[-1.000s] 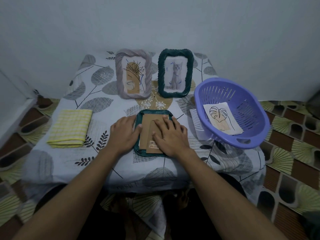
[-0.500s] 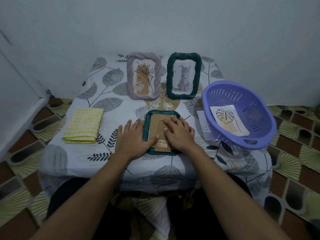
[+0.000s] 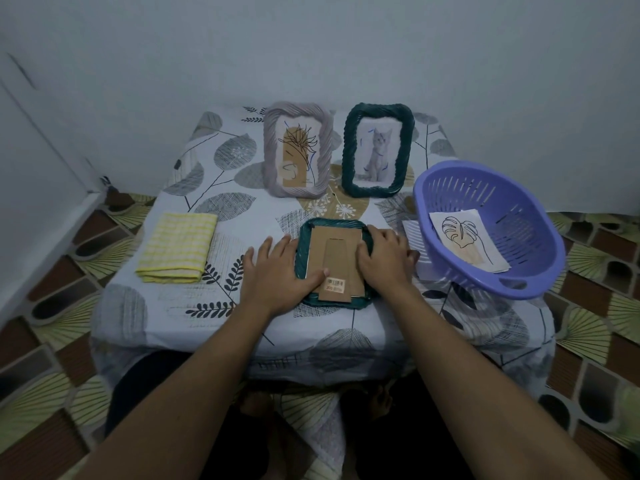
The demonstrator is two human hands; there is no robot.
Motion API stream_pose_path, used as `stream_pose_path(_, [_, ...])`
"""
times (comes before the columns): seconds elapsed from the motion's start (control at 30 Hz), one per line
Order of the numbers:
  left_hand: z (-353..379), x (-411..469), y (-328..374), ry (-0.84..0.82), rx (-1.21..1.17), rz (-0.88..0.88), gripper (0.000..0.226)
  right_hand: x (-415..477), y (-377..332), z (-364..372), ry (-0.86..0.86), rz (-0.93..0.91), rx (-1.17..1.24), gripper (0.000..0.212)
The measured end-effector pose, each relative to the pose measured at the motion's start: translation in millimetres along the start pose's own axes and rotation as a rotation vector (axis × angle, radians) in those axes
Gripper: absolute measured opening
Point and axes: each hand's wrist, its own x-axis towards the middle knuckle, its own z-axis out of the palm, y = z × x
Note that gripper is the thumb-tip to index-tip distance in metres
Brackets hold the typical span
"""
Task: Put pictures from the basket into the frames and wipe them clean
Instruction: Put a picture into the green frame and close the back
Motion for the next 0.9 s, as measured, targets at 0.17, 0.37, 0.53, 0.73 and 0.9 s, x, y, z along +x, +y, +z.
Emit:
stream_pose_path(0.17, [0.2,0.3,0.3,0.0,-0.003,0.005,0.108,-1.4,0.5,3.5,0.046,0.004,0.019,0.047])
stream_pose_path(0.37, [0.3,-0.1,-0.1,0.004,-0.005,0.007,0.108,-2.7,-0.4,5.0,0.067,0.043,0.071,0.044])
stream_pose_path(0.53, [0.2,0.7,0.2,0.005,0.004,0.007,0.11,3.6,-2.3,3.0,0.046,0.157,0.268,0.04])
stream_pose_path(0.73, [0.9,0.5,-0.2,0.007,-0.002,0.009,0.105,3.1,-4.2,0.9,0.058,0.2,0.323,0.029])
stream_pose_path(0.9, [0.8,0.7,-0.5,0.005,0.004,0.009,0.103,1.1,-7.1,0.6,0.072,0.21,0.32,0.028])
